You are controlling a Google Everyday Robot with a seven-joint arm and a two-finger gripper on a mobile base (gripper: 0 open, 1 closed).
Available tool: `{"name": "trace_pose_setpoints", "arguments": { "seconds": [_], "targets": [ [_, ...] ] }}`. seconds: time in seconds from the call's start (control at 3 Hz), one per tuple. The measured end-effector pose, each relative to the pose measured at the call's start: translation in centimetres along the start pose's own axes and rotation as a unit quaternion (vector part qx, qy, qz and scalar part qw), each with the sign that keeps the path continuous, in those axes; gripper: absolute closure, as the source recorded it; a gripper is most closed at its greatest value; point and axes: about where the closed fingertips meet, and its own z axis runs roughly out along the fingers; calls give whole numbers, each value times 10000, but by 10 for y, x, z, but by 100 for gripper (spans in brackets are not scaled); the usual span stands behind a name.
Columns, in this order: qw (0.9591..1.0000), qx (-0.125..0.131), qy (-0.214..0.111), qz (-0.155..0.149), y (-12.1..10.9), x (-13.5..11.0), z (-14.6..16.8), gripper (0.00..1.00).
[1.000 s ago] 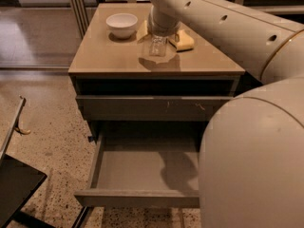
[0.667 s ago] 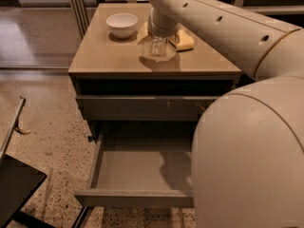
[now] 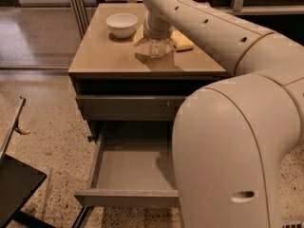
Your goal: Place water bottle into middle drawer
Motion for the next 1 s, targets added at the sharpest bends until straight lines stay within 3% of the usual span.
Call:
{"name": "trace_pose_setpoints", "arguments": {
  "seconds": [0.33,1.0],
  "targets": [
    [10000,26,68,49,1,0,7,26],
    [9994,182,227,179,-3,4,16,68]
  ]
}}
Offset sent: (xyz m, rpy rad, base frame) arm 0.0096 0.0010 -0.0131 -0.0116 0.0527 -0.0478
